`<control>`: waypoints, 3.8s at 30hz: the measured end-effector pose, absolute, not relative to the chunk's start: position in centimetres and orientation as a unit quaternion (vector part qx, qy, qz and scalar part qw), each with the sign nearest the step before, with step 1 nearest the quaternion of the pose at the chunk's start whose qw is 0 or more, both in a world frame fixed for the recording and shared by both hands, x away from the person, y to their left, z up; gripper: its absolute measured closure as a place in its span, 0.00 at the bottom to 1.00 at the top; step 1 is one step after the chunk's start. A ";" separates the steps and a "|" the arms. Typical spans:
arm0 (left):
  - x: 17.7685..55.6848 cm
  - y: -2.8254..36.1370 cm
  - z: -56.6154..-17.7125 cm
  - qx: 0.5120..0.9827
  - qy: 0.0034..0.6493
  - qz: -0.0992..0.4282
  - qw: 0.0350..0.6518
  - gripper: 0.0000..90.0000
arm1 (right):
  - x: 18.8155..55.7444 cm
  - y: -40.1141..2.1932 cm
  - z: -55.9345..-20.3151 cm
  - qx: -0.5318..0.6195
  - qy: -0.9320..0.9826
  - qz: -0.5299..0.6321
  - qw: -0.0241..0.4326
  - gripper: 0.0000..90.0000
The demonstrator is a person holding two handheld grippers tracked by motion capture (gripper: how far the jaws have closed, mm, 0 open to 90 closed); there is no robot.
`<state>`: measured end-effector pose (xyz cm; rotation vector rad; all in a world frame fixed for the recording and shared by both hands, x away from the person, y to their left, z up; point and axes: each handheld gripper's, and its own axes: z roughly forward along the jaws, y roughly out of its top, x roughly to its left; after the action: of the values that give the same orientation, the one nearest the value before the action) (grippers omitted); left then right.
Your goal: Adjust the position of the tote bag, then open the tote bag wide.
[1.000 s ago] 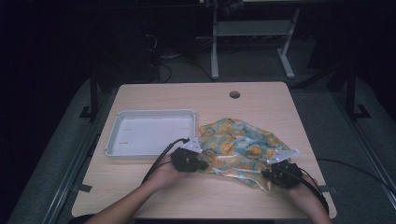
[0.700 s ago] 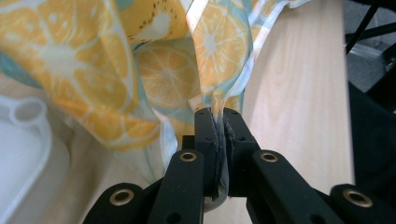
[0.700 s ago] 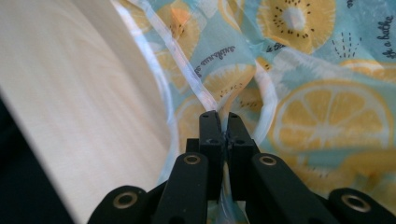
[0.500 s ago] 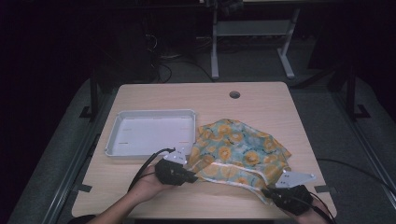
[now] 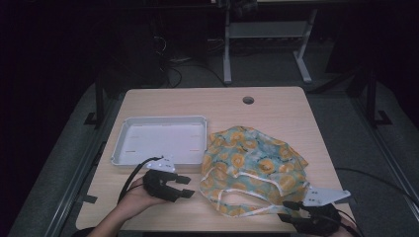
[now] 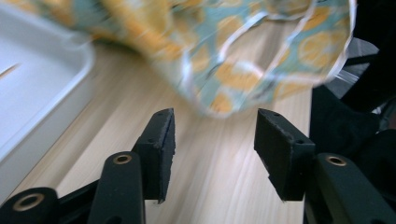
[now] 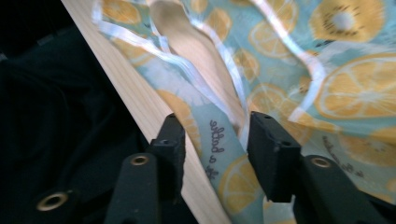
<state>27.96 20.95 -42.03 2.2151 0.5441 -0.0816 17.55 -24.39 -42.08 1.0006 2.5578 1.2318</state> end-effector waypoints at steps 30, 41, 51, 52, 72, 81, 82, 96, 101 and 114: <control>28.2 21.5 -43.1 0.885 0.217 0.015 0.413 0.40 | 24.0 -22.6 -39.1 0.344 0.837 0.409 0.117 0.41; 27.7 21.5 -43.2 0.886 0.212 0.010 0.413 0.40 | 24.5 -22.1 -40.1 0.349 0.840 0.399 0.117 0.46; 27.9 21.4 -43.3 0.885 0.214 0.008 0.413 0.40 | 24.0 -23.6 -41.4 0.361 0.849 0.355 0.153 0.41; 27.9 21.4 -43.3 0.886 0.211 0.008 0.412 0.40 | 24.0 -23.6 -41.6 0.362 0.851 0.350 0.149 0.41; 27.9 21.6 -43.5 0.885 0.219 0.001 0.410 0.40 | 26.6 -23.3 -45.5 0.369 0.875 0.284 0.132 0.46; 27.9 21.5 -43.4 0.884 0.216 0.001 0.414 0.40 | 26.8 -23.8 -45.6 0.383 0.871 0.291 0.102 0.84; 27.8 21.5 -43.3 0.883 0.217 0.002 0.415 0.40 | 26.7 -23.8 -45.5 0.382 0.871 0.292 0.101 0.86; 28.0 18.9 -39.4 0.865 0.189 0.032 0.463 0.39 | 26.0 -24.8 -43.5 0.390 0.850 0.341 0.095 0.98; 29.7 16.8 -38.5 0.867 0.181 0.041 0.462 0.32 | 26.2 -24.8 -43.3 0.388 0.849 0.347 0.092 0.98; 33.2 11.4 -39.8 0.896 0.161 0.065 0.408 0.36 | 26.1 -25.2 -43.3 0.391 0.845 0.354 0.091 0.98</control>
<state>33.18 11.40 -39.85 2.2585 0.4055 0.1626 26.09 -25.24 -43.28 1.1628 2.5100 1.0512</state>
